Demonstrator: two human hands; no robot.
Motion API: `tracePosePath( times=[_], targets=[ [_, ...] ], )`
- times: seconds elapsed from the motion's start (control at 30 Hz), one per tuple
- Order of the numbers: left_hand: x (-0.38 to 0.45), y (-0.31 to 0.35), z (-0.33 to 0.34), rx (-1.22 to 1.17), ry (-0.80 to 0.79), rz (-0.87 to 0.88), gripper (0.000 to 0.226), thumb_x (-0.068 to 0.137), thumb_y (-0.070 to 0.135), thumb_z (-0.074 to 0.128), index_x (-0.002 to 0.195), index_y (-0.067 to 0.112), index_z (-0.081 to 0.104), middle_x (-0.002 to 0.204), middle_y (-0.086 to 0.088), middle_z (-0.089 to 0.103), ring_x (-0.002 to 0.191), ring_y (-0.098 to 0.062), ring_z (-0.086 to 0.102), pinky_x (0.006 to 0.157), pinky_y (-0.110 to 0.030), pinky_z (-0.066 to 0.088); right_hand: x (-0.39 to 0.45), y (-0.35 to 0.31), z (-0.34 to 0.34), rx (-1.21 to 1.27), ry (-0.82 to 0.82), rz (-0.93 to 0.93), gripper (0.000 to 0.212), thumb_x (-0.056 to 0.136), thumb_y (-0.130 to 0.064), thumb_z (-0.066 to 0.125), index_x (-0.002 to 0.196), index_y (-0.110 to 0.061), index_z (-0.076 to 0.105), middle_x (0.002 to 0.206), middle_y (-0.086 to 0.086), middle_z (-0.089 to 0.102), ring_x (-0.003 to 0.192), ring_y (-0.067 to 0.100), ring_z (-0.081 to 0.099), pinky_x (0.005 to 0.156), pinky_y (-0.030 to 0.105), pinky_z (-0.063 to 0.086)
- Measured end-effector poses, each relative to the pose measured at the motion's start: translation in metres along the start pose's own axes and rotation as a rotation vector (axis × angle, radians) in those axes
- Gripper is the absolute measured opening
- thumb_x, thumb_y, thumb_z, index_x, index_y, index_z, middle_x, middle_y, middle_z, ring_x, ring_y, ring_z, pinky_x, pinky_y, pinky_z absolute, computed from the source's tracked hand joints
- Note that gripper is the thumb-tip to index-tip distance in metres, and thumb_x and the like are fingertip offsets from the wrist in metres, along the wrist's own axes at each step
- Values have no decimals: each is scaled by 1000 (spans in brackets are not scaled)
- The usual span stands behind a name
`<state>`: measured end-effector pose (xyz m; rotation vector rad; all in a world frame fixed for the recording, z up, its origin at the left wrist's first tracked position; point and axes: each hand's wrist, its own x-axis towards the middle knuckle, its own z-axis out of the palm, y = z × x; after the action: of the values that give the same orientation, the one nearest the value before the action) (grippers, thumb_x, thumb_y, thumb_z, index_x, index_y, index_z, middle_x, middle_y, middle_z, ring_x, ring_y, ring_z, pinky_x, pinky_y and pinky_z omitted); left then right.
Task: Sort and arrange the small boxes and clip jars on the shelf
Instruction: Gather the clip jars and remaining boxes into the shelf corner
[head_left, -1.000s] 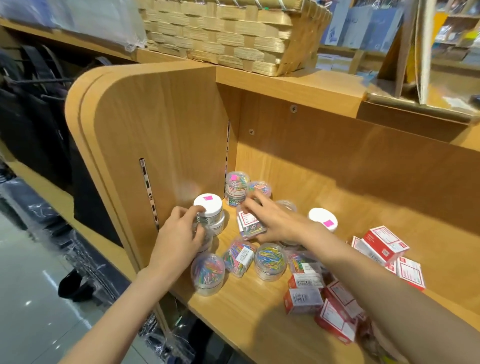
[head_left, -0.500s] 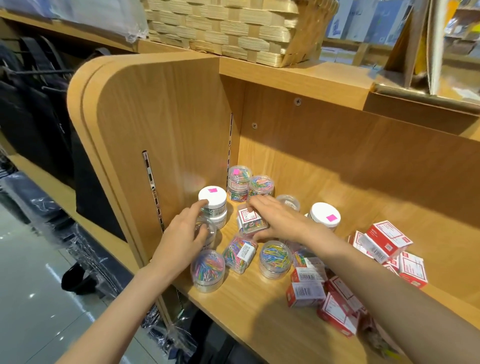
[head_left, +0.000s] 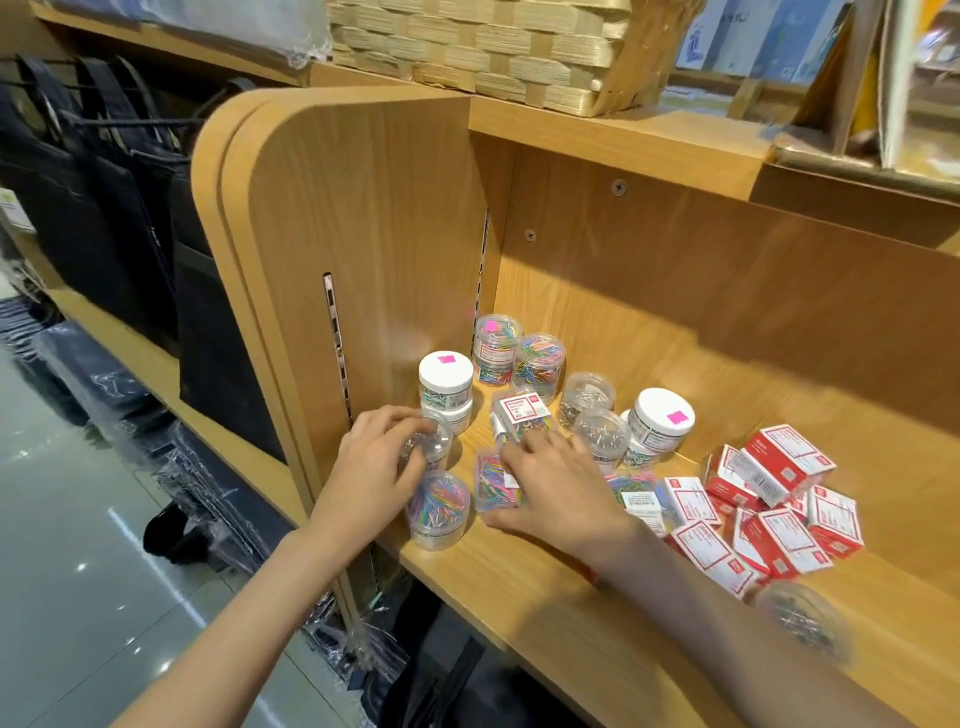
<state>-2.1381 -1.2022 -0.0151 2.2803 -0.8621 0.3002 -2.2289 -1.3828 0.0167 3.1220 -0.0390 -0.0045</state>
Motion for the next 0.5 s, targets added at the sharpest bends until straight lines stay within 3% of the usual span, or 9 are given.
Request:
tracePosePath(
  times=[0.13, 0.3, 0.43, 0.5],
  targets=[
    [1, 0, -2, 14, -43, 1, 23, 89, 15, 53, 110, 19, 61, 116, 5, 53, 113, -14, 41, 97, -32, 33, 2, 1, 8, 25, 0, 30, 62, 75, -60, 59, 122, -22, 44, 124, 3, 53, 119, 26, 39, 98, 40, 25],
    [0, 1, -3, 10, -48, -4, 24, 91, 16, 50, 113, 17, 59, 118, 4, 52, 114, -14, 39, 99, -34, 34, -1, 4, 5, 165, 0, 75, 51, 70, -66, 59, 92, -28, 33, 97, -6, 53, 108, 21, 42, 94, 41, 26],
    [-1, 0, -2, 7, -46, 6, 24, 90, 14, 51, 113, 16, 59, 117, 2, 52, 114, -15, 40, 98, -35, 36, 2, 1, 14, 150, 24, 109, 61, 68, -65, 61, 108, -25, 39, 119, -4, 53, 116, 21, 39, 99, 43, 22],
    [-2, -1, -2, 0, -39, 12, 23, 91, 14, 52, 113, 16, 59, 117, 3, 52, 113, -13, 39, 97, -31, 34, 2, 1, 15, 171, 40, 100, 59, 67, -62, 63, 105, -24, 39, 115, -5, 52, 115, 19, 39, 100, 41, 20]
  ],
)
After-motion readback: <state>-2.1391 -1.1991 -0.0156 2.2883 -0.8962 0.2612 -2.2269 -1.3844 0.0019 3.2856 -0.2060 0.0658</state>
